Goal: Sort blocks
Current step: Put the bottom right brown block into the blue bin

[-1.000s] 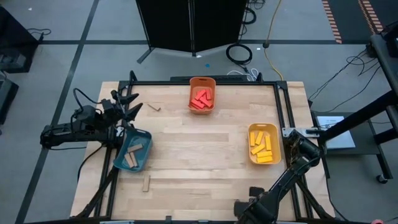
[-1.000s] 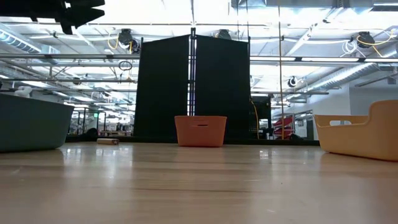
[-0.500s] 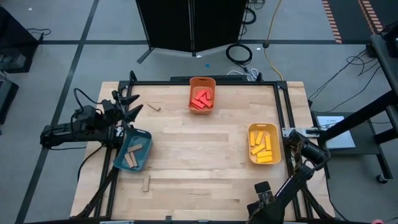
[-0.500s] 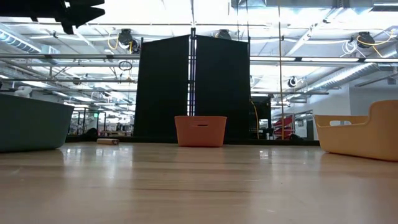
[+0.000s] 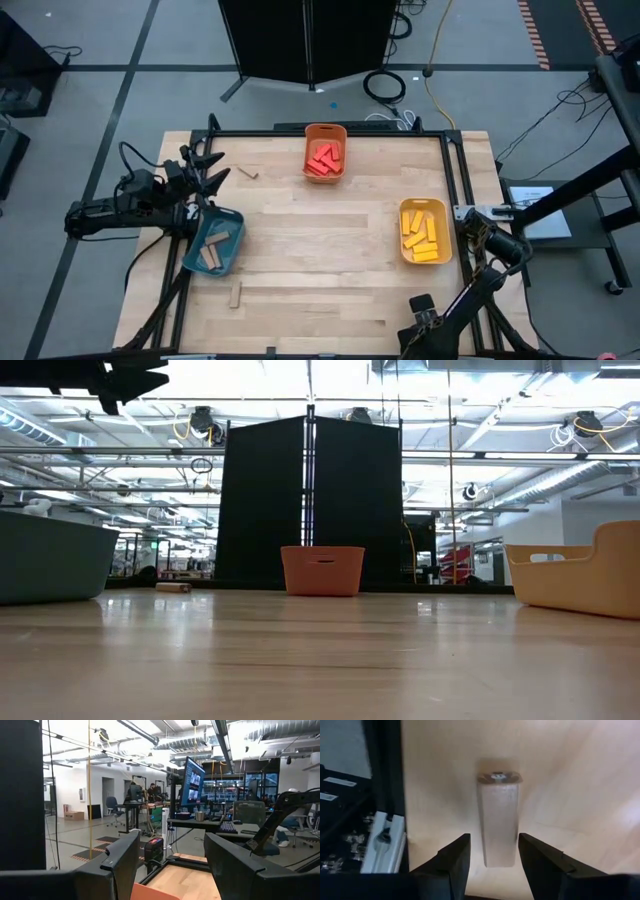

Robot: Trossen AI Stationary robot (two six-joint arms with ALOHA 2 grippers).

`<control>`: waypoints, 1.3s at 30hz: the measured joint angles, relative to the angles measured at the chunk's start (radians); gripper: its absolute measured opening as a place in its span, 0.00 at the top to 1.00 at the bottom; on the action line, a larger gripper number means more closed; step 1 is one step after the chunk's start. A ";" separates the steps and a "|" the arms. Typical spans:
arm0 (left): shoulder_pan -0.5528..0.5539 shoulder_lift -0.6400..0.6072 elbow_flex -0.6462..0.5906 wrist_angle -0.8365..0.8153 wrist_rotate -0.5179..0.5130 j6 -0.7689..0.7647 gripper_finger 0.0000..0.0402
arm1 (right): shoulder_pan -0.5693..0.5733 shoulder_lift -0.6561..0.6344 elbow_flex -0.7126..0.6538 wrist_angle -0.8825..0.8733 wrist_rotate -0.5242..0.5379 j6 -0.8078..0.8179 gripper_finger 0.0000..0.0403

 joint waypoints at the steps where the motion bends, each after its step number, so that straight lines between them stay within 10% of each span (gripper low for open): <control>1: 0.000 0.000 0.000 0.000 0.000 0.000 0.45 | 0.000 0.000 -0.005 0.005 -0.001 0.005 0.60; 22: 0.000 0.000 0.000 0.002 0.000 0.001 0.45 | -0.004 0.035 -0.007 0.031 0.020 -0.012 0.61; 39: 0.000 0.000 0.000 0.001 0.000 0.001 0.45 | -0.126 0.009 0.122 -0.002 0.116 -0.077 0.87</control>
